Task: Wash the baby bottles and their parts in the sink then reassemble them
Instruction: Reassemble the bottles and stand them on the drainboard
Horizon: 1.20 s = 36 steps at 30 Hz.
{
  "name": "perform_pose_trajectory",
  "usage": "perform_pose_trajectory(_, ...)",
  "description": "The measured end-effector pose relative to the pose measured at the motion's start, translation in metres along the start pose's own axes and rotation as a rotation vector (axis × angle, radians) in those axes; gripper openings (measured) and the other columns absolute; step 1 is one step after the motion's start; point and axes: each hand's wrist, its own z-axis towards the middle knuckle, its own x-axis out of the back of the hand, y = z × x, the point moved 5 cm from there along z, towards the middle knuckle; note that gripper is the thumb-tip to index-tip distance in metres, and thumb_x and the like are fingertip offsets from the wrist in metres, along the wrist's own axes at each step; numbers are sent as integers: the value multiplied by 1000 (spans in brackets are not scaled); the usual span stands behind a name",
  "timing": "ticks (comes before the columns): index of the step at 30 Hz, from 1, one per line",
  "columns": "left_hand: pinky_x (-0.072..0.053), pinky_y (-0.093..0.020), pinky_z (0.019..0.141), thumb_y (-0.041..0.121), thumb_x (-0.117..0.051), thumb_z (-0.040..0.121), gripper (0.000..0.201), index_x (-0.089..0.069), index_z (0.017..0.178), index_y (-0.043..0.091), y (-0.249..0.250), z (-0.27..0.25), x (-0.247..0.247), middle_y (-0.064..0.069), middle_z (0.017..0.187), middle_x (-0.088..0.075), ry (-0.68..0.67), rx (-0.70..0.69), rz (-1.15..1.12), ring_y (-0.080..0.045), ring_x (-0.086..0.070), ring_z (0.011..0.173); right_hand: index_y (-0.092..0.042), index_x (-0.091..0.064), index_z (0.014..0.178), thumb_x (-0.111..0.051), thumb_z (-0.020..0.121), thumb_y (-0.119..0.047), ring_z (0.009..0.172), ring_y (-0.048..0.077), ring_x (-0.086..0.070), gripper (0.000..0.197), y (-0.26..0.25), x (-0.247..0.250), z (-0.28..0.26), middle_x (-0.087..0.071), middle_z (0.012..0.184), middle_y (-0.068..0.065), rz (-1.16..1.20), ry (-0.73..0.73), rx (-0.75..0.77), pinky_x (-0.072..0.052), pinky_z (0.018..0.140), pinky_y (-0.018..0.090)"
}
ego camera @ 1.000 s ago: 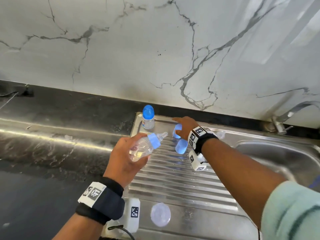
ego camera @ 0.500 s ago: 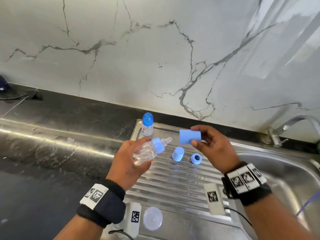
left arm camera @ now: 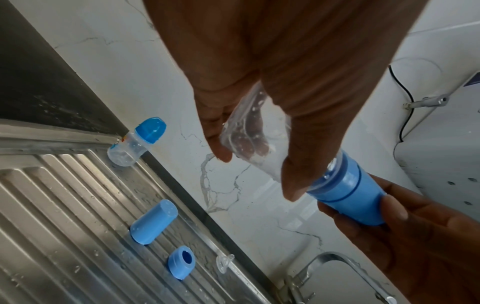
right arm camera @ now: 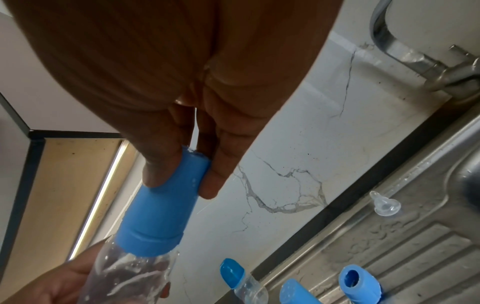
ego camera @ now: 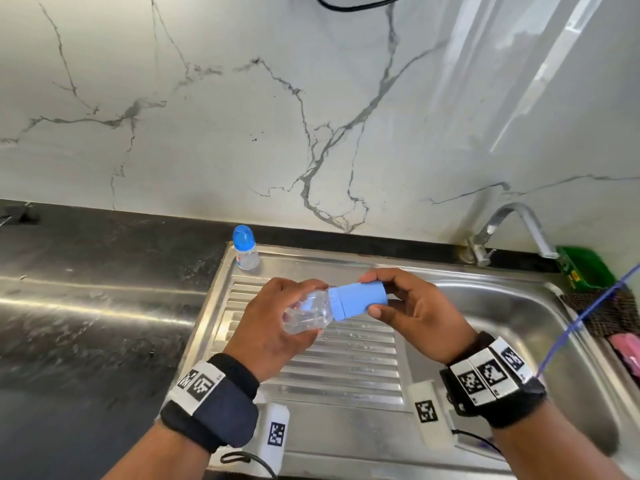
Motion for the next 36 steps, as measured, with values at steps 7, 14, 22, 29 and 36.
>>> perform_pose_trajectory(7, -46, -12, 78, 24, -86, 76, 64, -57, 125, 52, 25, -5, -20, 13, 109, -51, -8, -11, 19, -6, -55, 98, -21, -66, 118, -75, 85, -19, 102, 19, -71, 34, -1, 19, -17, -72, 113, 0, -53, 49, 4, -59, 86, 30)
perform_pose_trajectory(14, -42, -5, 75, 20, -84, 77, 64, -58, 130, 44, 41, -5, -31, 10, 110, -49, 26, -31, 22, -3, -54, 99, -3, -66, 103, -63, 87, -39, 58, 31, -70, 39, -5, 21, -18, -70, 72, 16, 37, 141, -86, -58, 55, 34)
perform_pose_trajectory(22, -47, -9, 76, 22, -87, 73, 61, -60, 124, 44, 26, -14, -21, 11, 113, -54, 117, 51, -78, -7, -58, 99, -6, -65, 109, -75, 86, -26, 70, 28, -66, 32, 10, -6, -6, -71, 85, 12, 261, 90, -136, -59, 62, 36)
perform_pose_trajectory(29, -39, -8, 92, 42, -88, 71, 76, -51, 136, 38, -14, -18, 2, 20, 126, -54, 69, 126, -70, 3, -53, 114, 2, -68, 108, -85, 79, -22, 74, 29, -66, 41, 21, -47, 21, -72, 87, 17, 290, 137, -224, -58, 64, 36)
perform_pose_trajectory(36, -41, -14, 99, 33, -83, 80, 58, -55, 131, 36, -71, -26, 55, 22, 120, -59, 181, 167, -13, 2, -54, 115, -24, -65, 92, -84, 78, -41, 77, 14, -70, 29, 28, -52, 118, -72, 79, -5, -390, 186, -199, -54, 71, 31)
